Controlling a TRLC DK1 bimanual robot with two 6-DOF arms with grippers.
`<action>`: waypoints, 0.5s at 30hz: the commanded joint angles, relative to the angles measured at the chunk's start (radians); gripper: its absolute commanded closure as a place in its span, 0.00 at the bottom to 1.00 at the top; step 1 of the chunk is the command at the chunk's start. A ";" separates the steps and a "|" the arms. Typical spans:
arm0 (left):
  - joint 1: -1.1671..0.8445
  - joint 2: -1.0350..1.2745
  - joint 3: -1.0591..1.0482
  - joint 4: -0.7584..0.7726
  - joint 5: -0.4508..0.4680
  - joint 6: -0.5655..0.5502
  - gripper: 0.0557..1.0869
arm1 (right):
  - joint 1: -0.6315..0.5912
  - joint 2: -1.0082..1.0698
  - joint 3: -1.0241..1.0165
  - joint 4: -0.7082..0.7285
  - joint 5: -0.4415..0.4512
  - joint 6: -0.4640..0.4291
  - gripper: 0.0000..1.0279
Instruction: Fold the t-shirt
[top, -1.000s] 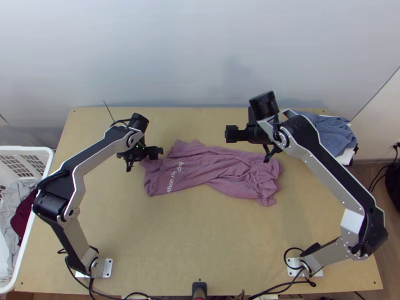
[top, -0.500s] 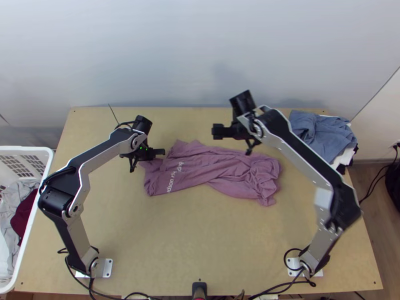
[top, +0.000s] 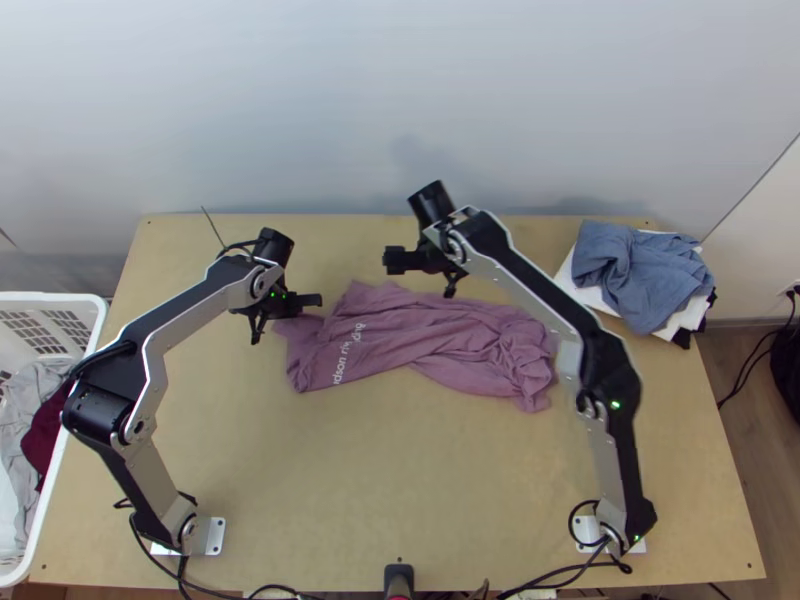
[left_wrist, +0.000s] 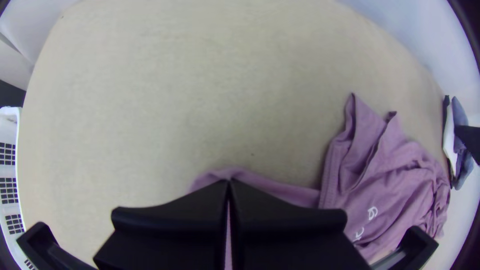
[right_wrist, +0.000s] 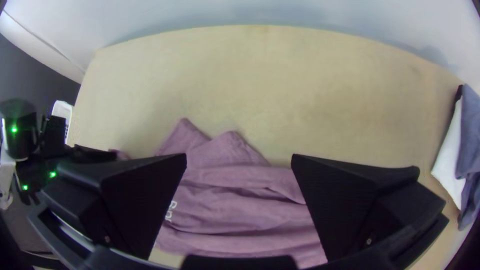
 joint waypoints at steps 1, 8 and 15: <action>0.006 -0.016 -0.005 -0.007 -0.001 0.000 0.96 | 0.011 0.159 0.123 -0.009 -0.049 0.020 0.05; 0.009 -0.014 -0.028 -0.004 -0.001 -0.009 0.96 | 0.011 0.257 0.169 -0.007 -0.053 0.021 0.05; 0.013 -0.014 -0.043 0.002 0.000 -0.012 0.96 | 0.003 0.309 0.189 0.037 -0.053 0.021 0.05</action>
